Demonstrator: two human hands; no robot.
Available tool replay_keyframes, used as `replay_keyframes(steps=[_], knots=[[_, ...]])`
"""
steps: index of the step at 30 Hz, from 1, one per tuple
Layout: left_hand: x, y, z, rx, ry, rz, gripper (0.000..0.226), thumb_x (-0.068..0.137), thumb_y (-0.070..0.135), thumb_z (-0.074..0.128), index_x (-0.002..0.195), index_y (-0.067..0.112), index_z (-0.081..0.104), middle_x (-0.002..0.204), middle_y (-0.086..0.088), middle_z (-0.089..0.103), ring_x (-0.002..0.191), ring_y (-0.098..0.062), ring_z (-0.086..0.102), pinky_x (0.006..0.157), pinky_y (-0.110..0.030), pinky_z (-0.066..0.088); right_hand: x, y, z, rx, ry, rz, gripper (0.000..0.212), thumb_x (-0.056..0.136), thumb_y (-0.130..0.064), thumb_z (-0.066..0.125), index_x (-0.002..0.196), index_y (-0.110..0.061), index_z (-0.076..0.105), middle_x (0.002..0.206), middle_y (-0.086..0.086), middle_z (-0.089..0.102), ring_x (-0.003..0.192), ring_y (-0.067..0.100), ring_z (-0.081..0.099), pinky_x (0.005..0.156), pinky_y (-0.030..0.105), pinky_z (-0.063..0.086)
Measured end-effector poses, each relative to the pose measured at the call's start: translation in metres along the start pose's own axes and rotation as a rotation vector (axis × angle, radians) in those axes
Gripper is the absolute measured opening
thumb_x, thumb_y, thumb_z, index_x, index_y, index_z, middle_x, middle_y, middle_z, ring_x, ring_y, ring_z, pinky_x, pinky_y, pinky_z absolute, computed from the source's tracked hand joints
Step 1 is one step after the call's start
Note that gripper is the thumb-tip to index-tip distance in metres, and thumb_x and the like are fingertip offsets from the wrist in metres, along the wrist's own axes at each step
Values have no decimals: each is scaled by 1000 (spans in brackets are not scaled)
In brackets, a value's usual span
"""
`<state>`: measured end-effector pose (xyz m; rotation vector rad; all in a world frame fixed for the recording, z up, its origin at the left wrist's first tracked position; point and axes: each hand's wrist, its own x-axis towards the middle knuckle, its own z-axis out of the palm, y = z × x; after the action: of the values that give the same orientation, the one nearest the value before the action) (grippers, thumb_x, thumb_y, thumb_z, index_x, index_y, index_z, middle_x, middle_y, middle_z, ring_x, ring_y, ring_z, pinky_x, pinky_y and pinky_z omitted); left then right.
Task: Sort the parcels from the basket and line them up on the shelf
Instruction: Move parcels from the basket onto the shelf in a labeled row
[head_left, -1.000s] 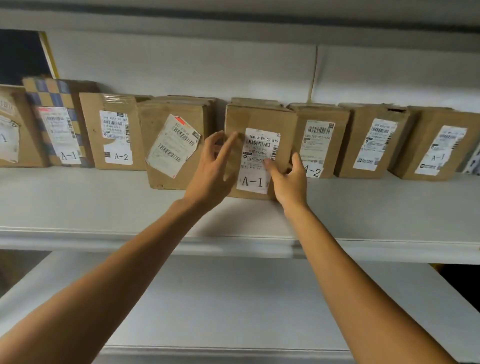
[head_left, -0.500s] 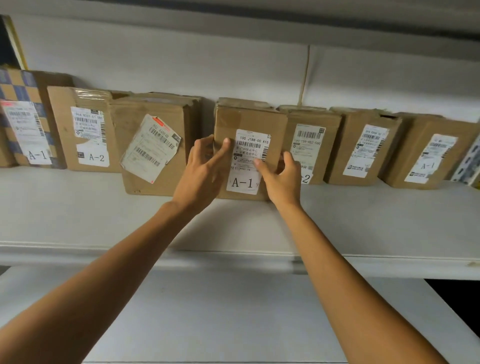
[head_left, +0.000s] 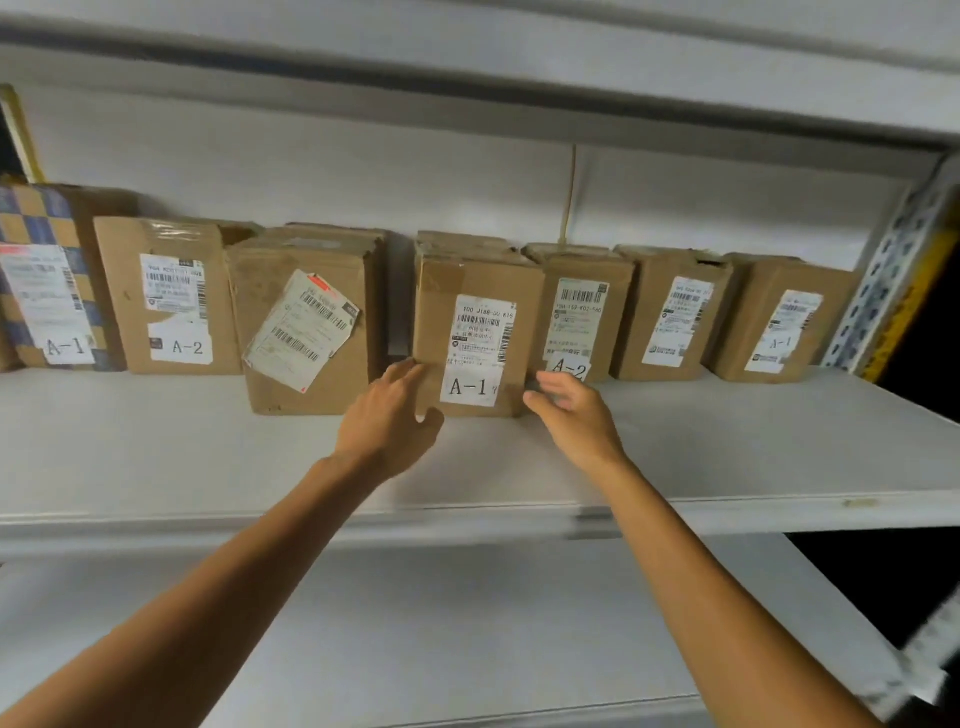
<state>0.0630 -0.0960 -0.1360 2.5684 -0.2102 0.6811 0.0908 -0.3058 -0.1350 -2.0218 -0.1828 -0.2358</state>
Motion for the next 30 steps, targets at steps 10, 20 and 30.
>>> replay_keyframes(steps=[10, 20, 30], knots=[[-39, 107, 0, -29, -342, 198, 55, 94, 20, 56, 145, 23, 36, 154, -5, 32, 140, -28, 31, 112, -36, 26, -93, 16, -91, -173, 41, 23, 58, 94, -38, 58, 146, -22, 38, 151, 1, 40, 135, 22, 42, 106, 29, 37], [-138, 286, 86, -259, -639, 331, 50, 96, 28, 53, 143, 33, 36, 147, 1, 42, 131, -21, 43, 102, -27, 36, -270, 100, -238, -177, 171, 213, 52, 94, -36, 60, 142, -22, 46, 143, 5, 48, 130, 22, 46, 99, 26, 39], [-306, 419, 208, -295, -1099, 551, 51, 96, 26, 54, 144, 31, 37, 147, -3, 42, 132, -23, 44, 109, -41, 37, -494, 214, -302, -117, 393, 668, 64, 95, -30, 60, 150, -13, 31, 149, 11, 41, 133, 27, 44, 109, 35, 36]])
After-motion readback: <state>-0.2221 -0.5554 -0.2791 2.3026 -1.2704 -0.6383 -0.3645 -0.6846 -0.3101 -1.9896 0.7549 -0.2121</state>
